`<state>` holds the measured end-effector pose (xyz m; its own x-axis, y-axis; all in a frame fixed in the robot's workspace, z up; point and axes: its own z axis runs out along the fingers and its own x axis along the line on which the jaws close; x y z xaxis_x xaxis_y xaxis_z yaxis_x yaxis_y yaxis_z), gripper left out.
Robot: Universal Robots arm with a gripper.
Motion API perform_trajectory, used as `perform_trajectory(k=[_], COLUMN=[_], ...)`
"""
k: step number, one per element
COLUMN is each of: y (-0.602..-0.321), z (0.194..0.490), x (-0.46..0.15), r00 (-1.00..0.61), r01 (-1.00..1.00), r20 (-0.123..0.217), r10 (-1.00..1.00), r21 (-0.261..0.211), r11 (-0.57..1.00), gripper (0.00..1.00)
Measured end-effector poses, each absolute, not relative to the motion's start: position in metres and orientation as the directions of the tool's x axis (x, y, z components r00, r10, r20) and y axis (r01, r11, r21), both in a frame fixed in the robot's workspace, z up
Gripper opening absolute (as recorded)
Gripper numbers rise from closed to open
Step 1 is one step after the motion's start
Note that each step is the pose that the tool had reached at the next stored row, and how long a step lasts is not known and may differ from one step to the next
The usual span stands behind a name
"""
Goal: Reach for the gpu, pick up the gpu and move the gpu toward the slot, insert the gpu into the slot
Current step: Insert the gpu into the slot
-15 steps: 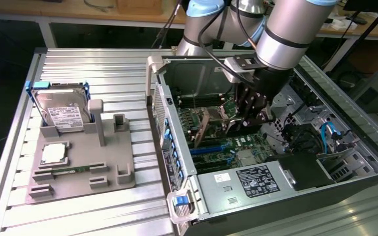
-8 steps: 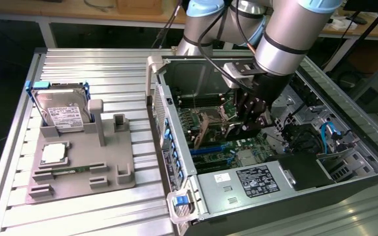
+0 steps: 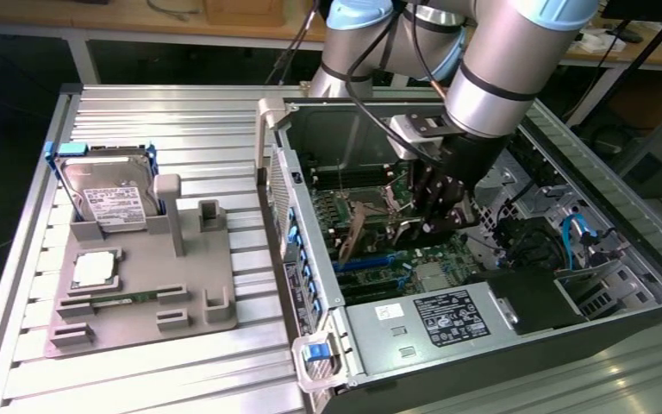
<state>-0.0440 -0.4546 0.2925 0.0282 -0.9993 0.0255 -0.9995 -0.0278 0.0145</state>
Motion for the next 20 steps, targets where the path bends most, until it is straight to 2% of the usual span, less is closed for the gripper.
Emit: perform_trajectory(k=[10, 13, 20], y=[-0.450, -0.440, -0.439], z=[0.276, 0.275, 0.275], x=[-0.058, -0.061, -0.064], r00=[0.028, 0.028, 0.028], r01=[-0.999, -0.999, -0.999], r20=[0.031, 0.032, 0.032], r10=[-0.999, -0.999, -0.999], r21=[0.016, 0.016, 0.016], r11=[-0.028, -0.028, -0.028], gripper=[0.27, 0.27, 0.27])
